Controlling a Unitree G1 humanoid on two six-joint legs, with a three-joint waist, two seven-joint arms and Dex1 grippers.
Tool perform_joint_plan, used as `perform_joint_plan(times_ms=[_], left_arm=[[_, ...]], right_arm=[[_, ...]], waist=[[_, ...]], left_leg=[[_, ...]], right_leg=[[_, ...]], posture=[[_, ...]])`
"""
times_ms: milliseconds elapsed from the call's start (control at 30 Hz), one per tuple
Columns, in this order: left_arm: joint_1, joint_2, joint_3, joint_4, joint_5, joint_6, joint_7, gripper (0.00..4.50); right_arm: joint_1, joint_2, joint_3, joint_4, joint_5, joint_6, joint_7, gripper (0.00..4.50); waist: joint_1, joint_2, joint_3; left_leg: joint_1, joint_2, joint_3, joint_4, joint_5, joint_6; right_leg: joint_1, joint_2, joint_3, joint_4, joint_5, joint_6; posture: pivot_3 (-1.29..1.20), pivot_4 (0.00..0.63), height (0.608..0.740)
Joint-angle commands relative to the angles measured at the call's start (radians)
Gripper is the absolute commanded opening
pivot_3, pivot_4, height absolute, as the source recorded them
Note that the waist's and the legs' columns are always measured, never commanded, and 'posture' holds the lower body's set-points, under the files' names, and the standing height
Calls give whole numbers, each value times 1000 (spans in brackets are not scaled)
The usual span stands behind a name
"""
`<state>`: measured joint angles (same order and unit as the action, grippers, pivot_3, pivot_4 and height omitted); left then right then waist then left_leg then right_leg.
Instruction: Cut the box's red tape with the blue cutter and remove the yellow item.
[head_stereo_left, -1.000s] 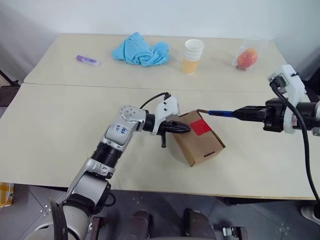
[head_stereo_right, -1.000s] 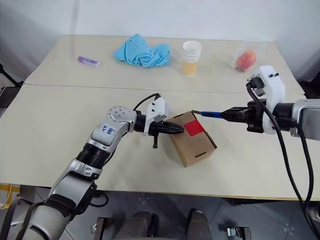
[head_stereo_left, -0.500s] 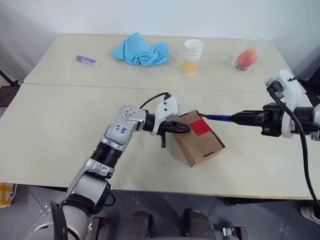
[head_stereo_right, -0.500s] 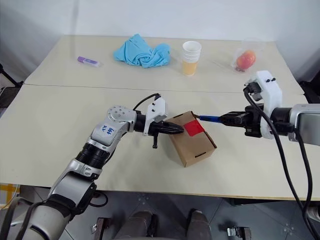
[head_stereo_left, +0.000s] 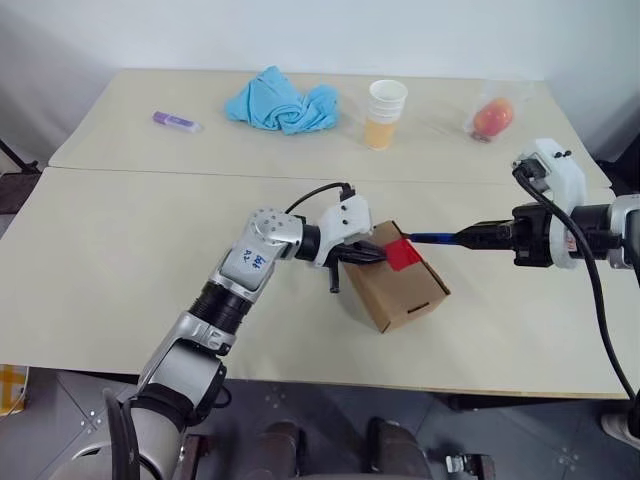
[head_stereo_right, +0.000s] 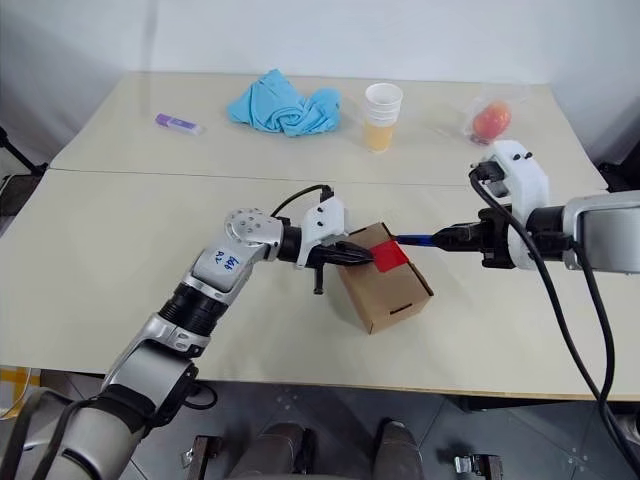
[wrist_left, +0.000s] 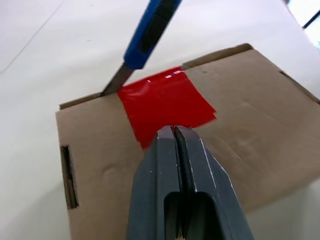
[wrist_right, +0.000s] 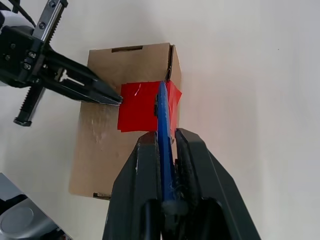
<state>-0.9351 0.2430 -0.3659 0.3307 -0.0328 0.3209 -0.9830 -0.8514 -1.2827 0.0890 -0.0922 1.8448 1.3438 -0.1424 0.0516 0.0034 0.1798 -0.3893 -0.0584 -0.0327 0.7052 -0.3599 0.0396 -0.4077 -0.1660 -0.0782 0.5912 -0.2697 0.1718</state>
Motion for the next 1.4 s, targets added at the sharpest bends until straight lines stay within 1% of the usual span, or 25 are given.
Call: perform_joint_plan(times_ms=[33, 233, 500, 833, 1400], left_arm=[[-6, 0, -54, 43, 58, 49, 1, 38], [-2, 11, -81, 44, 71, 94, -18, 38], [-2, 10, -106, 46, 82, 126, -29, 38], [12, 12, -114, 23, 78, 153, -33, 38], [28, 26, -113, -17, 75, 188, -32, 38]], right_arm=[[-57, 9, 39, 41, 30, 54, -1, 164], [-123, 9, 97, 74, 69, 101, -1, 164], [-195, 1, 165, 125, 85, 154, 2, 164], [-182, -39, 191, 116, 108, 170, 17, 164], [-175, -38, 190, 113, 16, 245, 112, 164]], waist=[[0, 0, 0], [0, 0, 0], [0, 0, -1], [0, 0, -1], [0, 0, -1]], left_leg=[[0, 0, 0, 0, 0, 0], [0, 0, 0, 0, 0, 0], [0, 0, 0, 0, 0, 0], [0, 0, -1, 0, 0, 0], [0, 0, -1, 0, 0, 0]], right_leg=[[0, 0, 0, 0, 0, 0], [0, 0, 0, 0, 0, 0], [0, 0, 0, 0, 0, 0], [0, 0, 0, 0, 0, 0], [0, 0, 0, 0, 0, 0]], posture=[[0, 150, 740], [0, 150, 740], [0, 150, 740], [0, 150, 740], [0, 150, 740]])
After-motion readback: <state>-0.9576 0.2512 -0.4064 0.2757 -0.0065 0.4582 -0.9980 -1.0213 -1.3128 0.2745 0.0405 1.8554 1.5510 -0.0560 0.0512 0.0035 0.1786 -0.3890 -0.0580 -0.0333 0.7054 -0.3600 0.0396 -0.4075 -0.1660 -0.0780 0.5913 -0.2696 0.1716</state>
